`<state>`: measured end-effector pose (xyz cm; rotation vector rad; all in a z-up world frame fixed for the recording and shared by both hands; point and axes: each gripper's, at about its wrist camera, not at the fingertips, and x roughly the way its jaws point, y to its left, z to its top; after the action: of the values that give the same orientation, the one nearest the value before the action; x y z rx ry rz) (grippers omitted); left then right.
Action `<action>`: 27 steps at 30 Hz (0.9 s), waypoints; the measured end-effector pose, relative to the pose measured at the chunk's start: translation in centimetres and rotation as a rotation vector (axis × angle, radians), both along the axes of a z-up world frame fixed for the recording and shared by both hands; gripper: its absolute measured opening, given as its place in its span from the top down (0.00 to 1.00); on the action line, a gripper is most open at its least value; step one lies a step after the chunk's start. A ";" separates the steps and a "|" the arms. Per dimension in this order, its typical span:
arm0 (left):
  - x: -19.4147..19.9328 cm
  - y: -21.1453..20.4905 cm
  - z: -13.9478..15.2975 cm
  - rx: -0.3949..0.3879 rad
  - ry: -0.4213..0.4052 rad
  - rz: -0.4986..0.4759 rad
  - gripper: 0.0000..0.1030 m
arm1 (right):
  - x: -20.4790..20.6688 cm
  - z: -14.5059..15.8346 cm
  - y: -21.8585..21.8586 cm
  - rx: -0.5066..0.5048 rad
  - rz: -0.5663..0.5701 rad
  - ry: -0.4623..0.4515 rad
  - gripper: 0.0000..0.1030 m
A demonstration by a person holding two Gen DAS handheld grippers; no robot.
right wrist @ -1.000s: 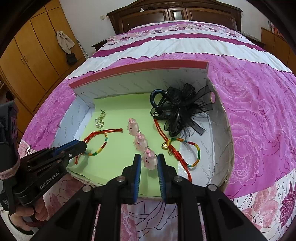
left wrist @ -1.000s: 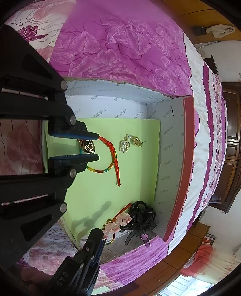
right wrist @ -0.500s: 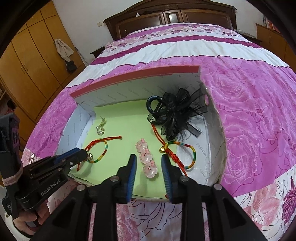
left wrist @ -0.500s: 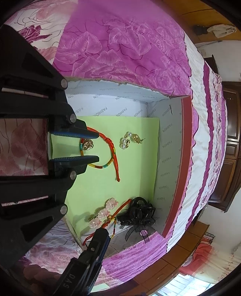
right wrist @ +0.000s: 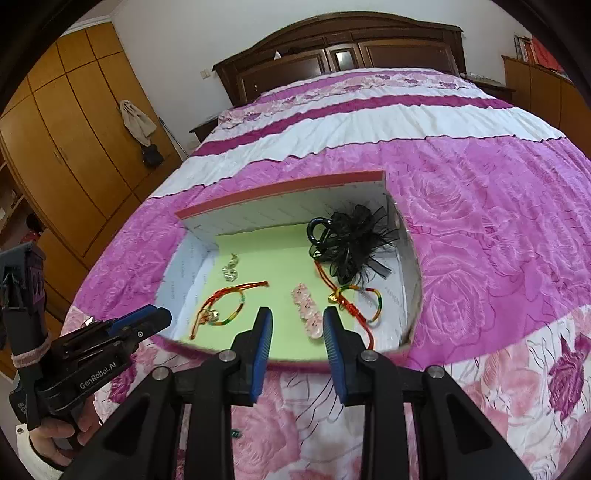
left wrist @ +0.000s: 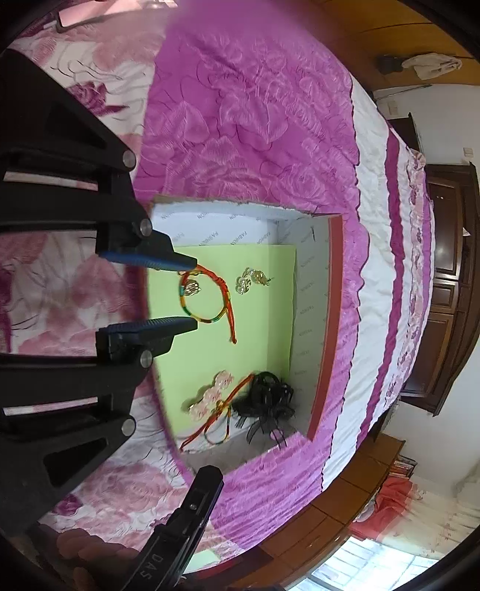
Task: Organize jewelry
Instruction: 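Withdraw both open tools from the box toward the remaining jewelry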
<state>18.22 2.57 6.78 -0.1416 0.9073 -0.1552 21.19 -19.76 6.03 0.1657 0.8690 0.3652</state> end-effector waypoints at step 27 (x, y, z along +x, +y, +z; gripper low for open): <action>-8.9 -1.3 0.3 -0.031 0.044 -0.047 0.82 | -10.6 -0.3 -2.0 0.017 -0.003 0.055 0.70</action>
<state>9.29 1.25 7.06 -0.1527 0.9525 -0.2106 10.60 -21.78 5.68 0.1935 0.9202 0.3664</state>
